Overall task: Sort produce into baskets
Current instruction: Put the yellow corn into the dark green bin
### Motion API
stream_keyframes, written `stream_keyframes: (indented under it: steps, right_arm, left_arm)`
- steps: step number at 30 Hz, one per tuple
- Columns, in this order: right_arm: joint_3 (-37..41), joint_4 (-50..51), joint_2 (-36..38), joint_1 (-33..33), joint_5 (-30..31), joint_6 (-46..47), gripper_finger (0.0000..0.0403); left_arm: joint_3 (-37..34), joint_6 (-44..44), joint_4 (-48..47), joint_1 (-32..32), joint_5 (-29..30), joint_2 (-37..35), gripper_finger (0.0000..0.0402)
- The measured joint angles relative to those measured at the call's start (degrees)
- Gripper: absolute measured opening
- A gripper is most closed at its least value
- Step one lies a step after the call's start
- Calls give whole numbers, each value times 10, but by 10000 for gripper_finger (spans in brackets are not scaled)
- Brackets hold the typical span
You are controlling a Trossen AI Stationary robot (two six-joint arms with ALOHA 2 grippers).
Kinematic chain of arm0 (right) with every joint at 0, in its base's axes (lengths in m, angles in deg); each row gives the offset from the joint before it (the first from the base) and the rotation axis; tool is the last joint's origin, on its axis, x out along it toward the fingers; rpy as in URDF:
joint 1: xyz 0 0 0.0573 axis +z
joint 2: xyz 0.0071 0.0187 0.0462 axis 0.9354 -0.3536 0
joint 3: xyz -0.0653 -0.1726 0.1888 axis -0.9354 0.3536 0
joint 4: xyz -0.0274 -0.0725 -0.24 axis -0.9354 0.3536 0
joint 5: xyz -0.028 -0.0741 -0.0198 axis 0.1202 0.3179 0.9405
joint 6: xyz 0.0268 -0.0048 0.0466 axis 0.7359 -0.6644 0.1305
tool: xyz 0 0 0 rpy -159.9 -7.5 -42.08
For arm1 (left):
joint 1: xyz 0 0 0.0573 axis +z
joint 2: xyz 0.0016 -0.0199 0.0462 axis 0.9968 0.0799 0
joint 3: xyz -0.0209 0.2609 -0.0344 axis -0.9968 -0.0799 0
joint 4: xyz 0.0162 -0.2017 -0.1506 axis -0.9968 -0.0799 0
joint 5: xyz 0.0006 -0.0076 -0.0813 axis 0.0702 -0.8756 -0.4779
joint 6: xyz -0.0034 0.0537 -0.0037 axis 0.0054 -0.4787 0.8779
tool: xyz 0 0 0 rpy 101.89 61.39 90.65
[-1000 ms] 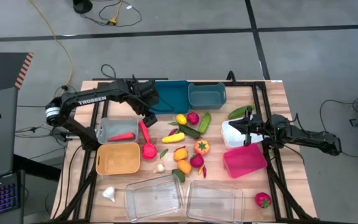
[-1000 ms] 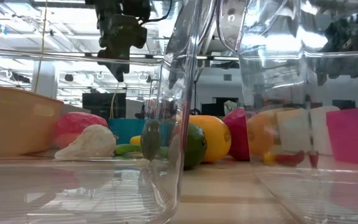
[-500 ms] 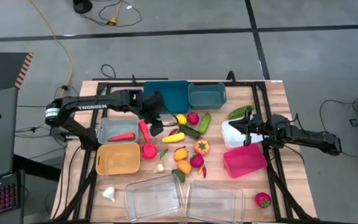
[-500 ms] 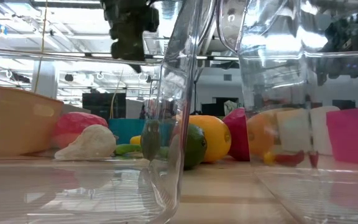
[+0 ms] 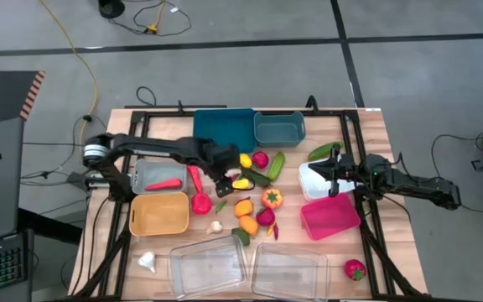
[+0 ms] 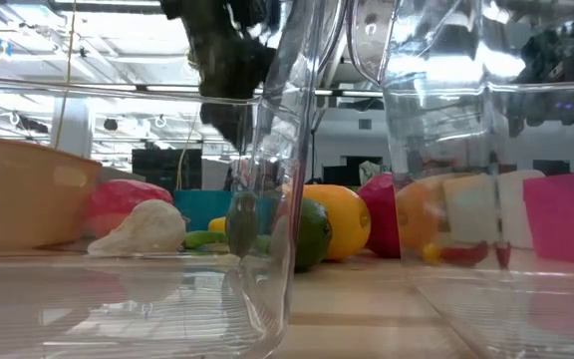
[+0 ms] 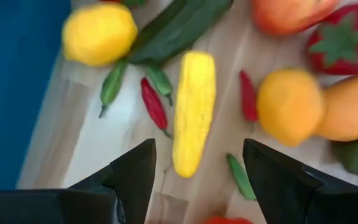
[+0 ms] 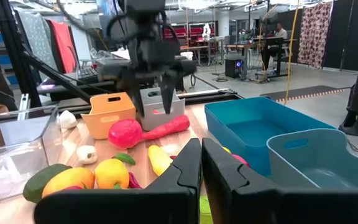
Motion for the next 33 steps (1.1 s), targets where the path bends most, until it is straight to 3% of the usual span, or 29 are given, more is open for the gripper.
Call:
stream_keyframes:
  steps: [9,24,28,33]
  right_arm:
    - [0,0,0,0,0,0,44]
    - [0,0,0,0,0,-1,44]
    - [0,0,0,0,0,-1,44]
    - [0,0,0,0,0,-1,44]
  left_arm:
    - [2,-8,0,0,-7,80,229]
    - [2,-23,5,1,-24,150,227]
    - [2,-25,5,0,-22,151,209]
    - [2,-27,5,1,-21,151,158]
